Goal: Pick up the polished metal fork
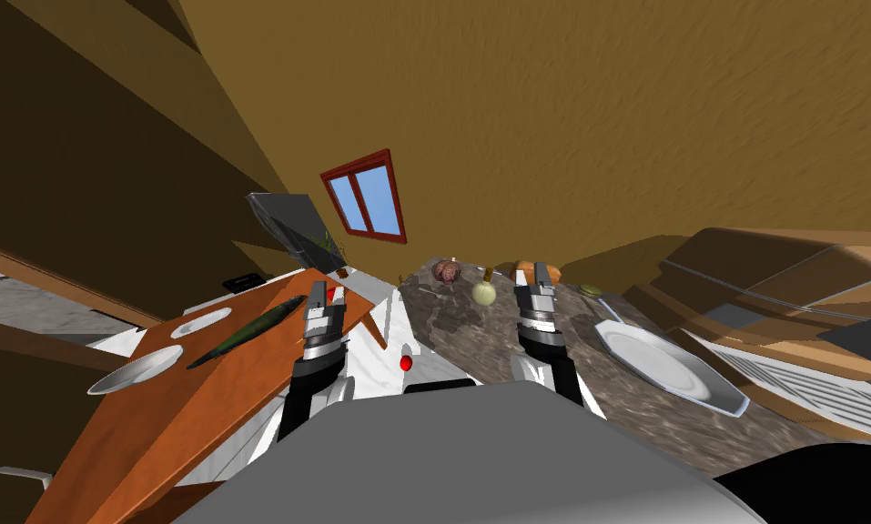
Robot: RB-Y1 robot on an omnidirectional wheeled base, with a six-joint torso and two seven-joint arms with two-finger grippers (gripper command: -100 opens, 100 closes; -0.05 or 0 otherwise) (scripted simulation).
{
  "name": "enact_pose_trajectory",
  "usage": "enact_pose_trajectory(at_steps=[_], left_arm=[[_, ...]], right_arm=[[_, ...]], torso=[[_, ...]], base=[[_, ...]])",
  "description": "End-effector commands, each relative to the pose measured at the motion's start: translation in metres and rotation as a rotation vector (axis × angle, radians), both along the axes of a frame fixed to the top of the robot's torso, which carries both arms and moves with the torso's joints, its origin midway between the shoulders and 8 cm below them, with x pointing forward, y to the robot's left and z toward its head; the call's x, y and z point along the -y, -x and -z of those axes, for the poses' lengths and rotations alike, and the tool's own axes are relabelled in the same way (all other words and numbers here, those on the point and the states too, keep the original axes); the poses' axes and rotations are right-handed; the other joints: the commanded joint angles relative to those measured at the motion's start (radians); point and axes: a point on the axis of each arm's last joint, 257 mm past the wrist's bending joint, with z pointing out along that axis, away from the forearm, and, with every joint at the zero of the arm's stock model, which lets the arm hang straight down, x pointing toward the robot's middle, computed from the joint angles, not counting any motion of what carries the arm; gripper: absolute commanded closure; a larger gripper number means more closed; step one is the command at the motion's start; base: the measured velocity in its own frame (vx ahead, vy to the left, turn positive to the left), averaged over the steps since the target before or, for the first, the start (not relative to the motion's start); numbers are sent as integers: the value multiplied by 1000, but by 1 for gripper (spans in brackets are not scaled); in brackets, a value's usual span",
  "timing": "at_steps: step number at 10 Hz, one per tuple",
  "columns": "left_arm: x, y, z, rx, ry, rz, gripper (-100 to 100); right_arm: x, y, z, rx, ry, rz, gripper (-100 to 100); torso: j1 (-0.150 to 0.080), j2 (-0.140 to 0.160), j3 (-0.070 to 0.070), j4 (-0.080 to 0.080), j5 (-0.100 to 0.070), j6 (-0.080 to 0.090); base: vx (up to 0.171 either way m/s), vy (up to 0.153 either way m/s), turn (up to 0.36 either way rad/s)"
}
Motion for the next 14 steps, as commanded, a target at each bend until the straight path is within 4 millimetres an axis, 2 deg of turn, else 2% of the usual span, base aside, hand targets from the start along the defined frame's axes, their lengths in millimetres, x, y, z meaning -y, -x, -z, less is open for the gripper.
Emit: enact_pose_trajectory(at_steps=[1, 5, 14], left_arm=[[0, 0, 0, 0, 0, 0, 0], [0, 0, 0, 0, 0, 0, 0], [0, 0, 0, 0, 0, 0, 0]], right_arm=[[-6, -3, 0, -6, 47, -19, -100], [-19, -12, 0, -14, 167, -56, -100], [-59, -51, 4, 16, 625, -106, -100]], torso=[[0, 0, 0, 0, 0, 0], [1, 0, 0, 0, 0, 0], [4, 1, 0, 0, 1, 0]], base=[[-3, 6, 16], [-7, 21, 18], [-15, 49, 32]])
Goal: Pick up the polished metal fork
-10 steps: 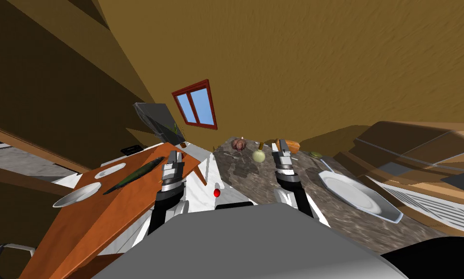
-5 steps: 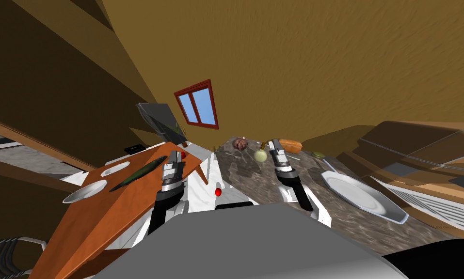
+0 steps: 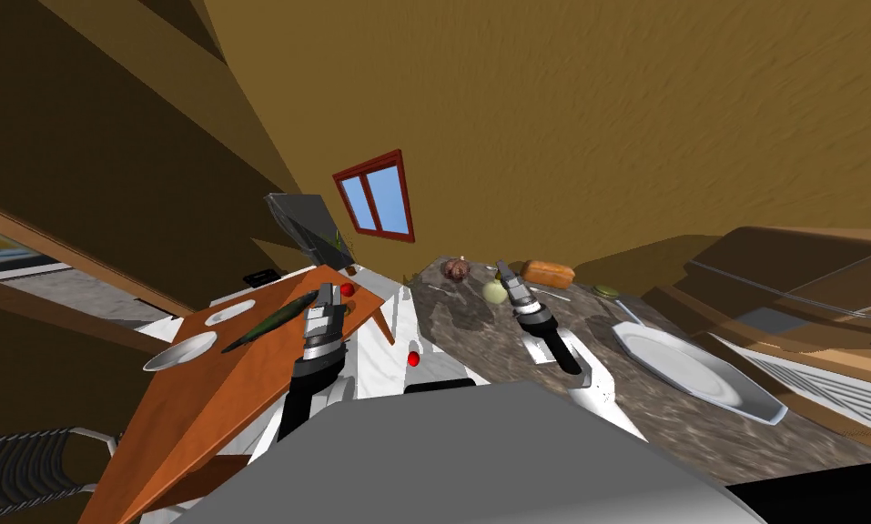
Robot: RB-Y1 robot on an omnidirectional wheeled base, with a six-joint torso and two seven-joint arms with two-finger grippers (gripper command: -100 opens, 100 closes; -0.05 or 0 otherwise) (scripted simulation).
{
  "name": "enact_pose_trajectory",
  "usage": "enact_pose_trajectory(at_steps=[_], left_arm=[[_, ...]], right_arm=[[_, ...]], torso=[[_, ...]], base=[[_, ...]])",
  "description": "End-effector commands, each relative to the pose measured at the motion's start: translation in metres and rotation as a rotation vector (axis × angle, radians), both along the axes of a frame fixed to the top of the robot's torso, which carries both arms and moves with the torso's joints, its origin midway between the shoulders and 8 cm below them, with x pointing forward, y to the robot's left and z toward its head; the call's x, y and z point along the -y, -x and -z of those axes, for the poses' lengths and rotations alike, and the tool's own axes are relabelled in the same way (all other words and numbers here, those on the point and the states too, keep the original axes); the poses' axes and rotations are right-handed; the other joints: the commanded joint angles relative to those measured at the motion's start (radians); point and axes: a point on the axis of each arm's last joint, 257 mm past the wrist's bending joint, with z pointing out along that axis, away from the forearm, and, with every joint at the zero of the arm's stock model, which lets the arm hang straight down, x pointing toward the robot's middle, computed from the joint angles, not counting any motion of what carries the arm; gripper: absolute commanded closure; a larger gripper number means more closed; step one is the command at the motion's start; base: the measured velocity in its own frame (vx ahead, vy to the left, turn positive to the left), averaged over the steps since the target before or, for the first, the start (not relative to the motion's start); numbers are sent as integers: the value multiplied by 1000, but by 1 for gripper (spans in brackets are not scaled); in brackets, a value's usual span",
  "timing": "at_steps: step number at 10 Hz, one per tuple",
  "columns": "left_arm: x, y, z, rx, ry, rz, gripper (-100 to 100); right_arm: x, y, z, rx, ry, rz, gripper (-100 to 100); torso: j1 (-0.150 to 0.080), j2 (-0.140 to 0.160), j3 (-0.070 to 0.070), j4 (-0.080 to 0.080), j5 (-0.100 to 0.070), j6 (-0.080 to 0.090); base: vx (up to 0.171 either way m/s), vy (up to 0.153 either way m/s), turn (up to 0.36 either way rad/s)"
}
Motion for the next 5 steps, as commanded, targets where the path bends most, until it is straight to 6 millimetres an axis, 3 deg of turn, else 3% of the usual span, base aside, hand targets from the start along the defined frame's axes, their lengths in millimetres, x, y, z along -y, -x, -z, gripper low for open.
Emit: enact_pose_trajectory(at_steps=[1, 5], left_arm=[[0, 0, 0, 0, 0, 0, 0], [0, 0, 0, 0, 0, 0, 0]], right_arm=[[-5, -8, 4, 8, 88, -5, -100], [-14, -31, 22, -3, 286, -10, -100]], torso=[[0, 0, 0, 0, 0, 0], [1, -2, -1, 0, 0, 0]], base=[[-15, 71, 41], [1, 72, 64]])
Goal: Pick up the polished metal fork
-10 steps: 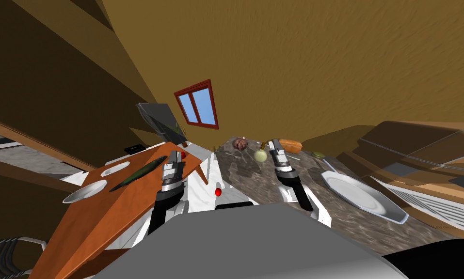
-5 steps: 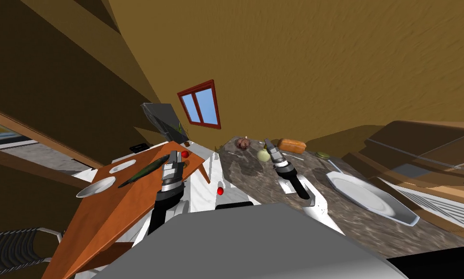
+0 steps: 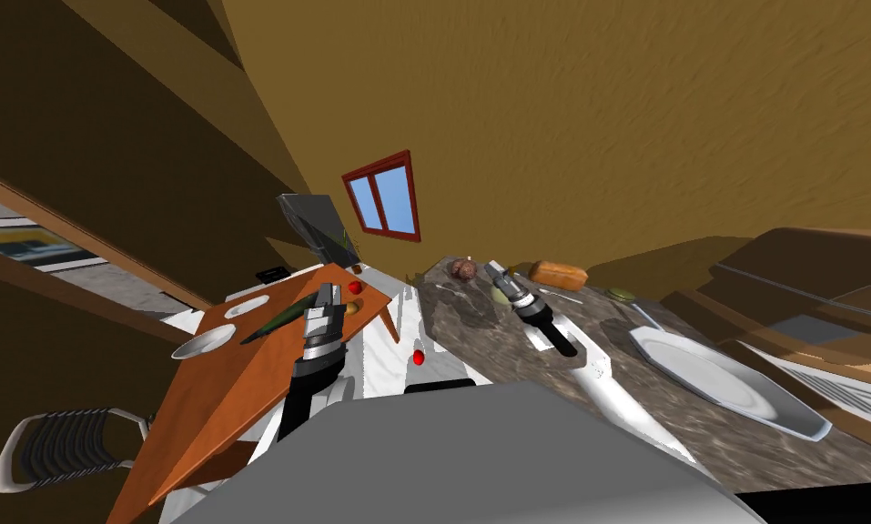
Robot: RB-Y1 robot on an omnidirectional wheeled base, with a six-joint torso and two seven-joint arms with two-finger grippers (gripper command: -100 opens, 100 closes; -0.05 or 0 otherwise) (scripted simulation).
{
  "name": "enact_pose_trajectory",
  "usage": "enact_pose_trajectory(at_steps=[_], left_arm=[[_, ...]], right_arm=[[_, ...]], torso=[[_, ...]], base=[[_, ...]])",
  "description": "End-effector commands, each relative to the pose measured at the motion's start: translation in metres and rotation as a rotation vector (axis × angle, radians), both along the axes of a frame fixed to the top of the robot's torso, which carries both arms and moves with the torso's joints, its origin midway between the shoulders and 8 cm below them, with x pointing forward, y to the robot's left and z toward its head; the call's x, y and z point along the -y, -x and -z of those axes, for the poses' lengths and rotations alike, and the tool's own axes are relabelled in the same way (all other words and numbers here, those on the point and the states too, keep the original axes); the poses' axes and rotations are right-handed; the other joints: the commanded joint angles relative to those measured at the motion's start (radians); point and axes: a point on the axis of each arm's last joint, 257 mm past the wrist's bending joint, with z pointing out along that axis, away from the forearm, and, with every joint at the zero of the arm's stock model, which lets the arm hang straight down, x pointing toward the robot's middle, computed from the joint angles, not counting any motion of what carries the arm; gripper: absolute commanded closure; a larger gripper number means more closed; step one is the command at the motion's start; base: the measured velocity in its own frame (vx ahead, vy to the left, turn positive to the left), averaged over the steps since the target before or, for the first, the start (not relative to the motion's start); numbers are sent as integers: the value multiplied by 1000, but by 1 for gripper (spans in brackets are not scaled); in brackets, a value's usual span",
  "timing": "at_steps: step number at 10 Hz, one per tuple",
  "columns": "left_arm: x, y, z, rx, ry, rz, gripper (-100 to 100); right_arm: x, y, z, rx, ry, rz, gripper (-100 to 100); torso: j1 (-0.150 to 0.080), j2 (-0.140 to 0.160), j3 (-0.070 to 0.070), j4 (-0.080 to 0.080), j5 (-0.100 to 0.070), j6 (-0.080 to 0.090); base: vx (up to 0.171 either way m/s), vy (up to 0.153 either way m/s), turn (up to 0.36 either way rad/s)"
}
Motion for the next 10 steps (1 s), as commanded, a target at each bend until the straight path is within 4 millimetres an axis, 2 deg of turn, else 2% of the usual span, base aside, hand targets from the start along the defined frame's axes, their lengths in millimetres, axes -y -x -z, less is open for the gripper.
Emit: enact_pose_trajectory(at_steps=[1, 3, 4, 7, 8, 10], left_arm=[[0, 0, 0, 0, 0, 0, 0], [0, 0, 0, 0, 0, 0, 0], [0, 0, 0, 0, 0, 0, 0], [0, 0, 0, 0, 0, 0, 0], [0, 0, 0, 0, 0, 0, 0], [0, 0, 0, 0, 0, 0, 0]], right_arm=[[-2, -10, 10, -16, 78, 2, -100], [-2, -22, 29, -54, 170, 7, -100], [-1, -22, 29, -54, 179, 6, -100], [6, -39, 69, -144, 307, 22, -100], [6, -39, 69, -144, 315, 21, -100], [17, -47, 103, -224, 400, 38, -100]], torso=[[0, 0, 0, 0, 0, 0], [0, -1, 0, 0, 0, 0], [0, -1, 0, 0, 0, 0], [-2, -1, -1, 0, 0, 0], [-1, -2, -1, 0, 0, 0], [-2, -1, -1, 0, -1, 0]], base=[[7, 66, 97], [12, 66, 108], [10, 40, 32], [24, 40, 125], [30, 31, 44], [32, 37, 154]])
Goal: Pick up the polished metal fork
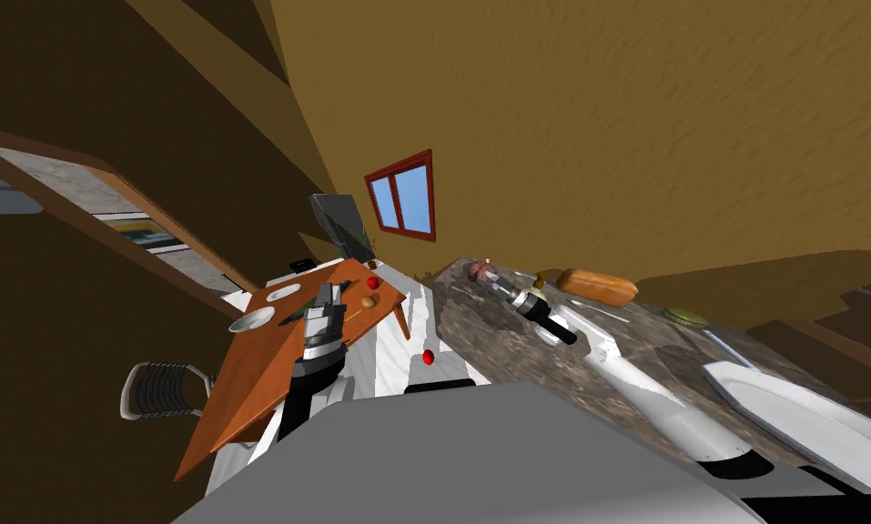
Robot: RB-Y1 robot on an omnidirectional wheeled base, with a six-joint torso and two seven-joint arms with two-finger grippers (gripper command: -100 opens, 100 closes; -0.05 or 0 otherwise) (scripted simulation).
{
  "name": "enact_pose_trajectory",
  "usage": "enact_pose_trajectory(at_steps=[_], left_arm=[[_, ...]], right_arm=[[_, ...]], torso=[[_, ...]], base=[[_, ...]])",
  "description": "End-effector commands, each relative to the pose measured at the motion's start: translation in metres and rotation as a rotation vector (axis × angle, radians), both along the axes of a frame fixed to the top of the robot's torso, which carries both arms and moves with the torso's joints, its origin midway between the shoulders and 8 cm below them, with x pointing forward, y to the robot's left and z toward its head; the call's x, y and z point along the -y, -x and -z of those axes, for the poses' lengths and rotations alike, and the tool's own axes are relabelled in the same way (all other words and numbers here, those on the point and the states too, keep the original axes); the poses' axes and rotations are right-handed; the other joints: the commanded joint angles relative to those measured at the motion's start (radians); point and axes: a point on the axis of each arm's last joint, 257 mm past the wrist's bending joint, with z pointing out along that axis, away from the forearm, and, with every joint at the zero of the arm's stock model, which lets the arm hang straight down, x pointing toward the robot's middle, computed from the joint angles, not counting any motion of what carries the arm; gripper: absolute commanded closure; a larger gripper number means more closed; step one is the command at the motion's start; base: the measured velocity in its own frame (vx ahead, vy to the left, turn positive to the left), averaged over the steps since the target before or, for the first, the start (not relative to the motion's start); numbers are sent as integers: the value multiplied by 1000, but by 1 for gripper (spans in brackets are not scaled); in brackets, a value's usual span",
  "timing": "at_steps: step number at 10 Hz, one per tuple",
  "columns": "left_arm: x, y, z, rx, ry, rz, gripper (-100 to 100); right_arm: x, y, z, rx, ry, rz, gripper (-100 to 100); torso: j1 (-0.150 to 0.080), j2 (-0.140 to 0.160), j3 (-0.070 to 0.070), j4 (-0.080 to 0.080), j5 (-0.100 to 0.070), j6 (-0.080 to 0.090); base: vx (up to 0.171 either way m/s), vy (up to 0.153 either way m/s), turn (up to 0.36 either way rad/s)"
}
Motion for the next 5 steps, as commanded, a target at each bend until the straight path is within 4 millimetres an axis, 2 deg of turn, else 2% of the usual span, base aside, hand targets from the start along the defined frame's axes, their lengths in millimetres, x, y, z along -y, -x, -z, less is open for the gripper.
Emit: enact_pose_trajectory(at_steps=[1, 2, 3, 4, 5], left_arm=[[0, 0, 0, 0, 0, 0, 0], [0, 0, 0, 0, 0, 0, 0], [0, 0, 0, 0, 0, 0, 0], [0, 0, 0, 0, 0, 0, 0], [0, 0, 0, 0, 0, 0, 0]], right_arm=[[13, -7, 30, -68, 69, 26, -100], [21, -8, 50, -113, 111, 42, -100], [21, -8, 50, -113, 111, 42, -100], [31, -9, 70, -159, 154, 60, -100], [31, -9, 70, -159, 154, 60, -100]], torso=[[0, 0, 0, 0, 0, 0], [0, 0, 0, 0, 0, 0], [0, -1, 0, 0, 0, 0], [-1, 0, 0, 0, 0, 1], [-1, 1, 0, 0, 0, 0]], base=[[45, 44, 183], [45, 38, 183], [31, 21, 48], [29, 19, 136], [23, 10, 61]])
